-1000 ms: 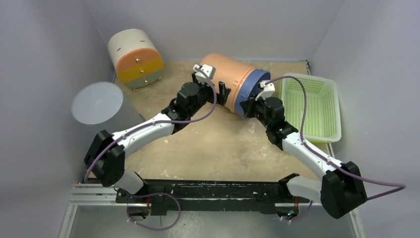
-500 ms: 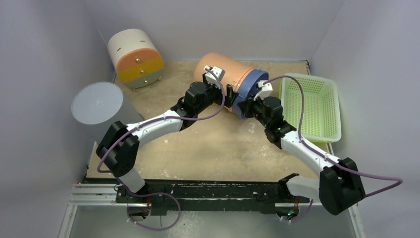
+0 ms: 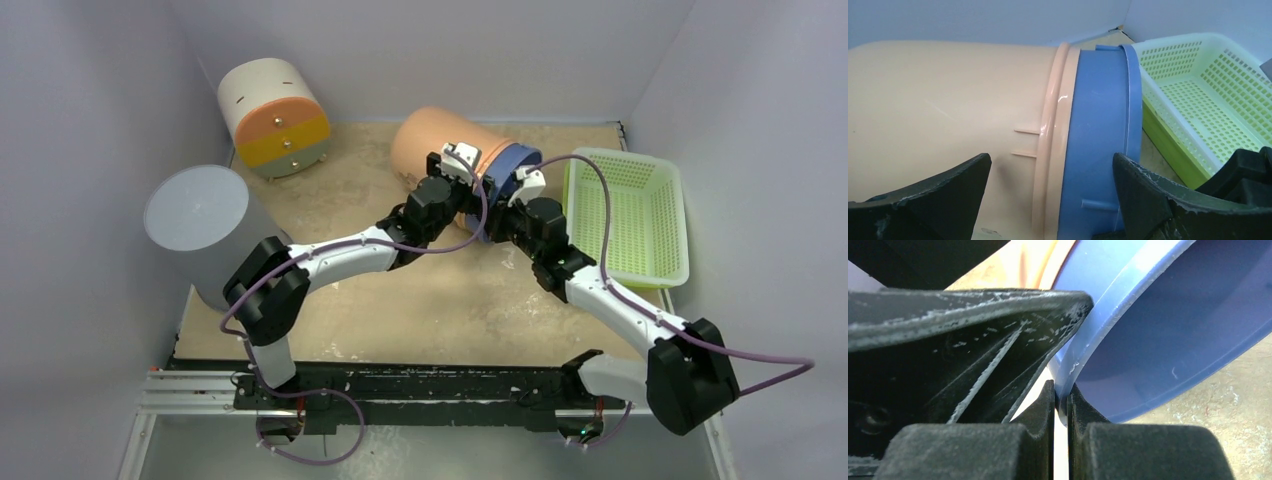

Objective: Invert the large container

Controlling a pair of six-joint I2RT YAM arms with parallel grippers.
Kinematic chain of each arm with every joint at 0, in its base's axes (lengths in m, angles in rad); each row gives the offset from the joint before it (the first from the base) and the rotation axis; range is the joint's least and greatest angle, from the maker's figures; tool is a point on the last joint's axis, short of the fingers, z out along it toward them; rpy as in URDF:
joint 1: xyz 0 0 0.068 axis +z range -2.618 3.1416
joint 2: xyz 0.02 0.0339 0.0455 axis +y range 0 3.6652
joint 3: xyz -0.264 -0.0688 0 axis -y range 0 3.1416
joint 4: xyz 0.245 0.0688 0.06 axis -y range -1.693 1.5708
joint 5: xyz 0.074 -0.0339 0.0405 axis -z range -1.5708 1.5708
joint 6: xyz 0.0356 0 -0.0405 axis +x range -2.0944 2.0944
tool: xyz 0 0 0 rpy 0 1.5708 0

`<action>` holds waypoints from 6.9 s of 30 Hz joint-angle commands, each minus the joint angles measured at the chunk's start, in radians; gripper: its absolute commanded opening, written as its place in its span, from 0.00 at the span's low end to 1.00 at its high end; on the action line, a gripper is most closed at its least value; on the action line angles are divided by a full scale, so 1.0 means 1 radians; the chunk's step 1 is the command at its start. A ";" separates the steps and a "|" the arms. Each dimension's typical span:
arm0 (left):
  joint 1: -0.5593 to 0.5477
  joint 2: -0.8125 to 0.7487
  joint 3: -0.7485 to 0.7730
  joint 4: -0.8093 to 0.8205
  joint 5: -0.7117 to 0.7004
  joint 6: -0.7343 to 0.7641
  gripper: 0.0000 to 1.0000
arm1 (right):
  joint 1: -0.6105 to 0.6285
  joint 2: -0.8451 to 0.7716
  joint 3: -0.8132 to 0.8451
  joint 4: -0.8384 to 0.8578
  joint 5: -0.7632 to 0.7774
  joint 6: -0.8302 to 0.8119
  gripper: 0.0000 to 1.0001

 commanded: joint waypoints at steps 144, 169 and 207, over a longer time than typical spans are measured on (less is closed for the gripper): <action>-0.039 -0.396 0.419 -0.888 -0.429 0.083 0.89 | -0.168 -0.002 -0.408 0.241 -0.399 0.269 0.00; -0.057 -0.325 0.481 -0.893 -0.437 0.092 0.89 | -0.145 -0.317 -0.441 0.885 -0.896 0.754 0.00; -0.073 -0.359 0.417 -0.895 -0.536 0.130 0.89 | -0.512 0.472 -0.564 1.440 -1.063 0.776 0.00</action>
